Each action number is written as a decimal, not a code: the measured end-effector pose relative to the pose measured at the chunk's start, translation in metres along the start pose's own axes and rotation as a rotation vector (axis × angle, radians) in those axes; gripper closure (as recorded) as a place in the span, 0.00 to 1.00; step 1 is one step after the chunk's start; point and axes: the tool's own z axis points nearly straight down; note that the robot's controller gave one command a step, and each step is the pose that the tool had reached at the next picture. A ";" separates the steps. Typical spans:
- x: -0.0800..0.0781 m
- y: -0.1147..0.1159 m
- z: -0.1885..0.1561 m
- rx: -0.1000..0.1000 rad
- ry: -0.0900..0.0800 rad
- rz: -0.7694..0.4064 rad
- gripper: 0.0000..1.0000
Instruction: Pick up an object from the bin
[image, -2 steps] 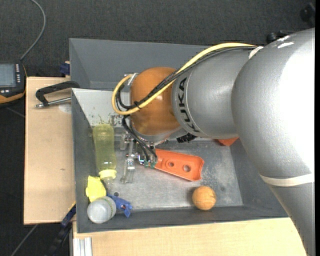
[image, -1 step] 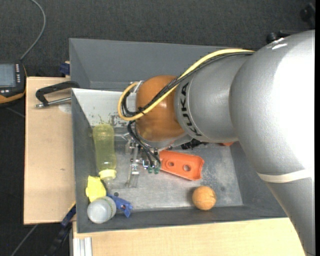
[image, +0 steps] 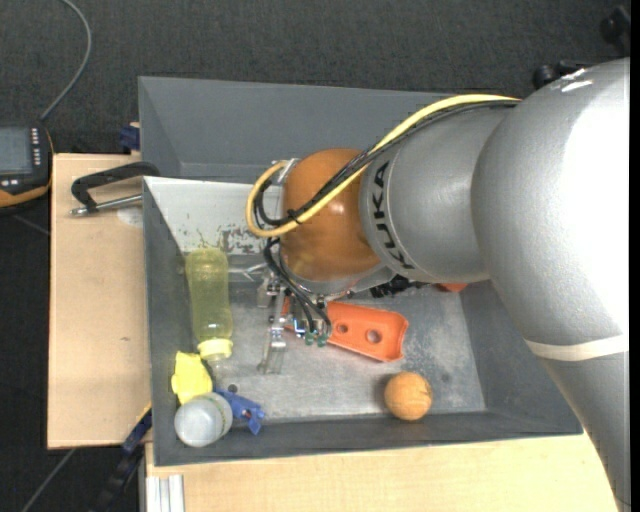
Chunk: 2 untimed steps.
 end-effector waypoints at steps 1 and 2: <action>0.010 -0.035 0.004 -0.002 -0.004 -0.089 0.00; 0.008 -0.065 0.011 -0.002 -0.001 0.096 0.00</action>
Offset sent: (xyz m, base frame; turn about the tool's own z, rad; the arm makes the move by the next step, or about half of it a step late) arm -0.0115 -0.0726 -0.0151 0.1081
